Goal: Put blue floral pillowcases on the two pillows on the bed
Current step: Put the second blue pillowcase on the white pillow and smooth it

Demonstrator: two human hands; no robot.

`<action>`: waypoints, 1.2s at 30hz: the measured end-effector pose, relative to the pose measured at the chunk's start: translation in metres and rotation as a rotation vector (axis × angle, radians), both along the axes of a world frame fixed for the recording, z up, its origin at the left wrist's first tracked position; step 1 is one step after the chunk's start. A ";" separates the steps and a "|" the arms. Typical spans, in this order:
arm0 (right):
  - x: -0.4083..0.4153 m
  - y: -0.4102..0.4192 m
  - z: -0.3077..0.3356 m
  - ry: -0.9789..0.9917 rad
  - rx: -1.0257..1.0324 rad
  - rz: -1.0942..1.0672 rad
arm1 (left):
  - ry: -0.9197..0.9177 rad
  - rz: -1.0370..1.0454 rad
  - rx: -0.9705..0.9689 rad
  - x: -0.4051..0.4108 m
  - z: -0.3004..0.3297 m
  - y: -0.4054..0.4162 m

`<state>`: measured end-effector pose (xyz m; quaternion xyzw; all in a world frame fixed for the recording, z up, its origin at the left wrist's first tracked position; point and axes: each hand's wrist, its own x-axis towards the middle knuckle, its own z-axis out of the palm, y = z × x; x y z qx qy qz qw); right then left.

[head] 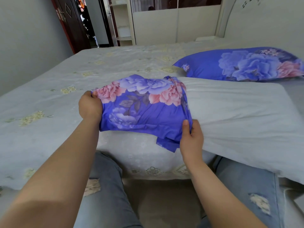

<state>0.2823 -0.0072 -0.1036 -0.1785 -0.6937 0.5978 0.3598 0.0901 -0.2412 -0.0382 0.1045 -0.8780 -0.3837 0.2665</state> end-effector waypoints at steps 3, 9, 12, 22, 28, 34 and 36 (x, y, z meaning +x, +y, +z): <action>-0.009 -0.001 0.026 0.125 -0.085 -0.014 | -0.020 0.048 -0.091 -0.007 -0.001 0.000; -0.009 0.018 0.074 0.250 0.033 -0.135 | -0.191 -0.004 0.033 -0.019 -0.020 -0.018; 0.002 0.031 0.075 0.255 0.098 -0.172 | -0.330 -0.033 0.195 -0.026 -0.031 -0.017; 0.019 0.072 0.094 -0.742 0.825 -0.158 | -0.246 -0.135 -0.019 -0.013 -0.031 -0.004; -0.066 0.076 0.148 -0.896 0.768 0.046 | -0.203 -0.032 -0.215 -0.002 -0.032 -0.006; -0.126 0.063 0.122 -0.731 0.600 0.307 | -0.187 0.022 -0.257 0.002 -0.038 -0.015; -0.128 0.084 0.115 -0.615 0.646 0.089 | -0.258 -0.025 -0.233 0.001 -0.046 -0.019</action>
